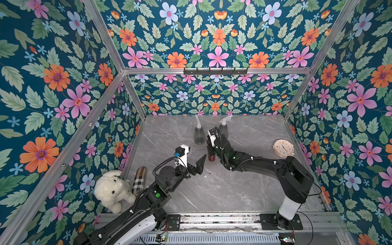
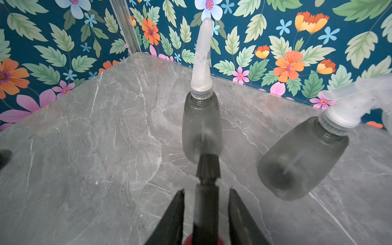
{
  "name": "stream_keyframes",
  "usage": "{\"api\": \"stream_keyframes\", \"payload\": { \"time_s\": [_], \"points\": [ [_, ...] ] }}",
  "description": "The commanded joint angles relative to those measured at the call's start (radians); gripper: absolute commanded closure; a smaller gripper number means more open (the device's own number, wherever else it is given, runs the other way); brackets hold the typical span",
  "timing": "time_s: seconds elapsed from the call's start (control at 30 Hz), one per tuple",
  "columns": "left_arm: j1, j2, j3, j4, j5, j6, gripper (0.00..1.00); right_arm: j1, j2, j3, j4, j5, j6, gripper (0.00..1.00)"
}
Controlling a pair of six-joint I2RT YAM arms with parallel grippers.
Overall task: Attach spray nozzles to spray bottles
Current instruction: Place the spray bottle at the center of the board.
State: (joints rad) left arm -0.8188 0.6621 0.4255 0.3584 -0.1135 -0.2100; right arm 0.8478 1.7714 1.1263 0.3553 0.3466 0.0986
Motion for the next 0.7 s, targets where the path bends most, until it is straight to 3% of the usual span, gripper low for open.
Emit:
{"api": "stream_keyframes", "payload": {
  "time_s": [0.0,0.2,0.4,0.53,0.67],
  "points": [
    [0.001,0.002,0.009,-0.001,-0.008,0.001,0.00,0.000,-0.017,0.001,0.040,0.009,-0.015,0.55],
    [0.000,0.005,0.013,-0.001,-0.005,0.001,0.00,0.001,-0.074,0.003,0.025,0.044,-0.025,0.31],
    [0.000,0.005,0.022,-0.002,-0.043,0.001,0.00,0.003,-0.266,-0.049,0.033,0.102,-0.015,0.25],
    [0.001,0.036,0.061,-0.031,-0.292,0.007,0.00,-0.033,-0.435,-0.135,0.002,0.187,0.071,0.18],
    [0.064,0.105,0.107,-0.055,-0.528,0.033,0.01,-0.118,-0.573,-0.171,-0.197,0.182,0.247,0.06]
  ]
}}
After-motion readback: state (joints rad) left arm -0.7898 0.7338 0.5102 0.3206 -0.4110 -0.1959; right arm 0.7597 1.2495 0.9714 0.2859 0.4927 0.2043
